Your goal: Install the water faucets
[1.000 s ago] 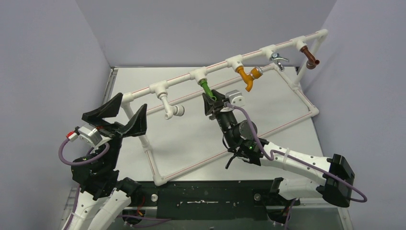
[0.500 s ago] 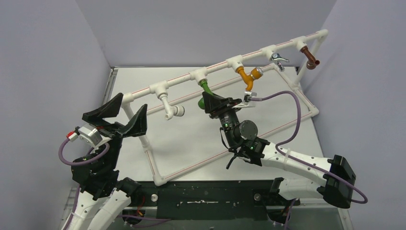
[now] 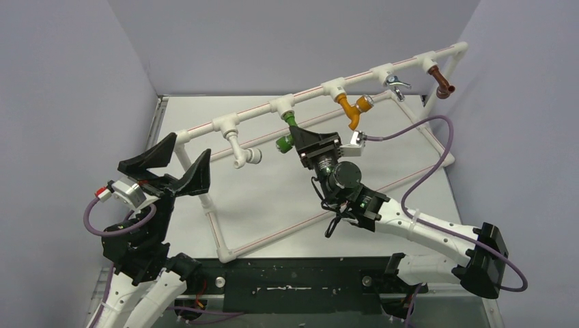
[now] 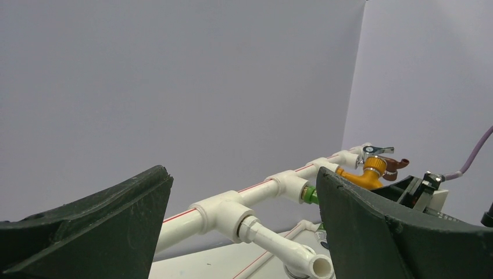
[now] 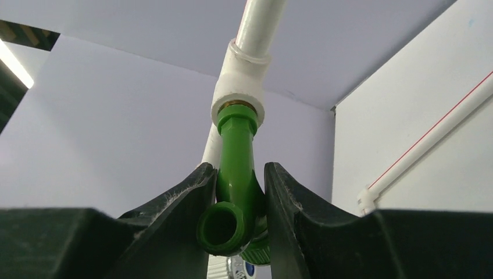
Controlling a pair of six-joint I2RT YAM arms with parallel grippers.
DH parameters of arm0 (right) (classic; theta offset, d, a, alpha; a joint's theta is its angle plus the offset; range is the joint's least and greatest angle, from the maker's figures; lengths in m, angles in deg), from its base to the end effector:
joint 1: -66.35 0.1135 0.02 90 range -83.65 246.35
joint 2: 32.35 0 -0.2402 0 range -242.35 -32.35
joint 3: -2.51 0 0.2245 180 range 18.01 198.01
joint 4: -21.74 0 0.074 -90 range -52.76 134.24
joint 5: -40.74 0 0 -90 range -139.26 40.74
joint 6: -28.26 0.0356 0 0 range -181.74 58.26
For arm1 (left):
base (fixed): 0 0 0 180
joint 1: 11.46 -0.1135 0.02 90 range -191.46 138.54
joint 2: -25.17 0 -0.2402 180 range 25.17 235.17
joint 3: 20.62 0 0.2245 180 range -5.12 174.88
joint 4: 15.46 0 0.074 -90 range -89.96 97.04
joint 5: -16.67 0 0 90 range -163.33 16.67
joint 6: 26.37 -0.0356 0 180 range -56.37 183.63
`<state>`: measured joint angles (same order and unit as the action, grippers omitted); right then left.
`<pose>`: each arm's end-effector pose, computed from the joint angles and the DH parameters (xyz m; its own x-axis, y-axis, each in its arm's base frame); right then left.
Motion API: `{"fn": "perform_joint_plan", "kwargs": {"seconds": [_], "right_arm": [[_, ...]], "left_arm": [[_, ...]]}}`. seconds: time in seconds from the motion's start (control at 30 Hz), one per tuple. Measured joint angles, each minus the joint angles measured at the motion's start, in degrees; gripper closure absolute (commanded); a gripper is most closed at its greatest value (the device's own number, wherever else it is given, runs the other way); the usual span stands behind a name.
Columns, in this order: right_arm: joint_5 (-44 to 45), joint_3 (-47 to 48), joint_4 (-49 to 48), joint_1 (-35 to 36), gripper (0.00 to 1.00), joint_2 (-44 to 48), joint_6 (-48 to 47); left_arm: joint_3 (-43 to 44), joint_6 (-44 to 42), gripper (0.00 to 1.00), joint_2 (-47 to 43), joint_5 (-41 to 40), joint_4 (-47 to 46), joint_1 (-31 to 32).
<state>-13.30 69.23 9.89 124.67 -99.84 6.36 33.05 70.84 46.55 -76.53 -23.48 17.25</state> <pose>0.1509 0.2047 0.3521 -0.3207 0.9104 -0.2613 -0.2377 0.1897 0.9526 0.0620 -0.0317 0.3919 0.5074 -0.4208 -0.7520 0.5100 0.8501 -0.1315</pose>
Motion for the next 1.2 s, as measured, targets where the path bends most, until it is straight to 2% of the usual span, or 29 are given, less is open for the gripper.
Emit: {"fn": "perform_joint_plan", "kwargs": {"seconds": [0.13, 0.33, 0.4, 0.5, 0.63, 0.73, 0.9, 1.03, 1.2], "right_arm": [[-2.4, 1.53, 5.18, -1.33, 1.0, -0.02, 9.29], [-3.67, 1.53, 6.32, -1.79, 1.0, 0.0, 15.39], [-3.76, 1.53, 6.56, -1.81, 0.87, 0.13, 16.0], [-4.0, 1.53, 7.52, -1.92, 0.76, 0.52, 16.5], [-4.28, 1.79, 8.2, -2.03, 0.43, 0.66, 16.87], [-2.21, 1.79, 8.76, -3.96, 0.28, 0.72, 18.12], [-0.39, 1.79, 10.34, -5.46, 0.17, 2.12, 17.0], [-0.48, 1.55, 9.86, -5.42, 0.15, 4.07, 13.05], [-3.19, 0.98, 7.39, -5.42, 0.14, 6.36, 3.28]], "left_arm": [[0.0, 0.0, 0.06, 0.02, 0.0, 0.0, 0.09], [0.0, 0.02, 0.06, 0.04, 0.02, -0.02, 0.07], [0.0, 0.02, 0.06, 0.07, 0.0, -0.02, 0.09], [0.0, 0.02, 0.06, 0.07, 0.0, -0.02, 0.07], [0.0, 0.02, 0.06, 0.07, 0.0, -0.02, 0.07], [0.0, 0.02, 0.06, 0.07, 0.0, 0.0, 0.07], [0.0, 0.02, 0.06, 0.07, 0.0, 0.02, 0.07], [0.0, 0.0, 0.06, 0.07, 0.0, 0.02, 0.07], [0.0, 0.0, 0.06, 0.07, 0.0, 0.11, 0.07]]}}
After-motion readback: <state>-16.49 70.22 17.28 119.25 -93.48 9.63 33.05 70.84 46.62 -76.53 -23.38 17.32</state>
